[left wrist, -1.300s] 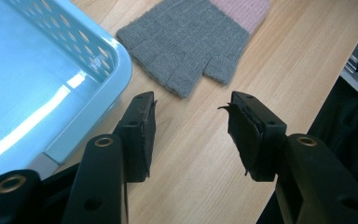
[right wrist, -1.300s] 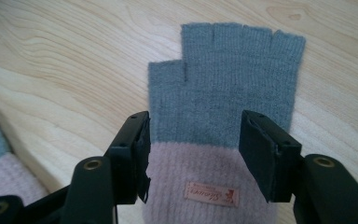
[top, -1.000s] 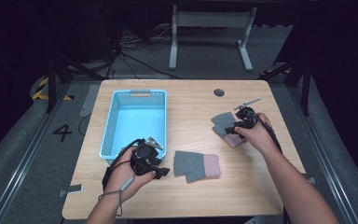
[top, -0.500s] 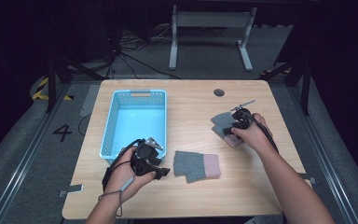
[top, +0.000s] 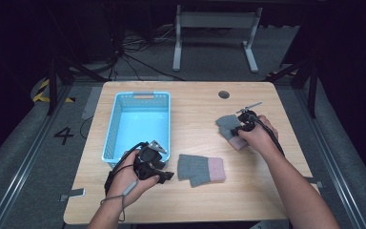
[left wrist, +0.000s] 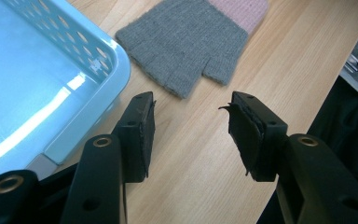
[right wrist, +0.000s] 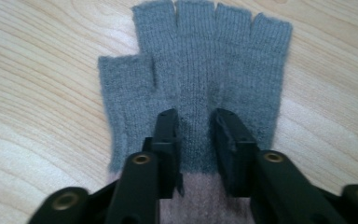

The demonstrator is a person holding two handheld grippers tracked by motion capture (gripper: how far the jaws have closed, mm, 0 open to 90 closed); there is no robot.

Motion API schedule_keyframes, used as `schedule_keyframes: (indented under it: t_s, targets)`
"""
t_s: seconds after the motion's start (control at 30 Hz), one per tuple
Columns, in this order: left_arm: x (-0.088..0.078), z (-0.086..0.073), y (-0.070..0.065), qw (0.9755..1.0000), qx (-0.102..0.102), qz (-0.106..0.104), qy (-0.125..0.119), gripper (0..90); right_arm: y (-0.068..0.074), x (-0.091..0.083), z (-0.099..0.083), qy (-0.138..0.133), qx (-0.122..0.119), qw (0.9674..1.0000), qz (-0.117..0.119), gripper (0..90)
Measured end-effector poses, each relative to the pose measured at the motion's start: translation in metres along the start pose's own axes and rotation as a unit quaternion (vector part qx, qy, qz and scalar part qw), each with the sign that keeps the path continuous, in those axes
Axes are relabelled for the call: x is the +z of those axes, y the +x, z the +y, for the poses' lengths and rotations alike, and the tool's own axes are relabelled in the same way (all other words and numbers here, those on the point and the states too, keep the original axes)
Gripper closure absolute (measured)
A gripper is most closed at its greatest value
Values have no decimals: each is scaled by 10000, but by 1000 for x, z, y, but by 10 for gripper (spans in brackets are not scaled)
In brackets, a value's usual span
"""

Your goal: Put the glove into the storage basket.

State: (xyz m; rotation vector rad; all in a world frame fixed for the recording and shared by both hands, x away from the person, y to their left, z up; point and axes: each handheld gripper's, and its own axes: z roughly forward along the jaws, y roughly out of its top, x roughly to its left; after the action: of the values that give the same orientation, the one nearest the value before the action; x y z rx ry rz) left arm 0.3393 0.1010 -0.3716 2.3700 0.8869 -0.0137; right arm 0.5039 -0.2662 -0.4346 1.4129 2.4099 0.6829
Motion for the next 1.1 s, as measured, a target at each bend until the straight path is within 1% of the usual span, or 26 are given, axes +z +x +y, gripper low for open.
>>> schedule_keyframes:
  t_s: [0.03, 0.13, 0.3, 0.33, 0.37, 0.4, 0.6, 0.8, 1.0, 1.1]
  targets:
    - [0, 0, 0, 10000, -1, -6, -1, 517, 0, 0, 0, 16, 0, 10000, 39, 759]
    - [0, 0, 0, 10000, -2, -12, -6, 518, 0, -1, 1, 27, -62, 10000, 30, 796]
    - [-1, 0, 1, 10000, 2, -16, -16, 519, 2, -7, 3, 26, -125, 9999, 12, 812]
    - [-1, 0, 1, 10000, -1, -13, -17, 519, 3, -8, 3, 19, -96, 9999, 29, 813]
    - [-1, 0, 1, 10000, -4, -11, -15, 519, 3, -11, 3, 7, -133, 9999, 59, 812]
    - [-1, 0, 1, 10000, -2, -12, -15, 519, 4, -13, 4, -15, -104, 9999, 73, 813]
    - [-1, 0, 0, 10000, 6, -29, -12, 520, 7, -34, 7, -152, -176, 9995, 209, 811]
    - [-1, 0, 0, 10000, 8, -29, -11, 522, 13, -51, 9, -260, -344, 9987, 269, 810]
    - [-1, 0, 0, 10000, 14, -43, -13, 523, 20, -68, 12, -361, -478, 9974, 412, 809]
    - [-1, 0, 0, 10000, 16, -45, -12, 523, 25, -75, 14, -389, -613, 9962, 474, 808]
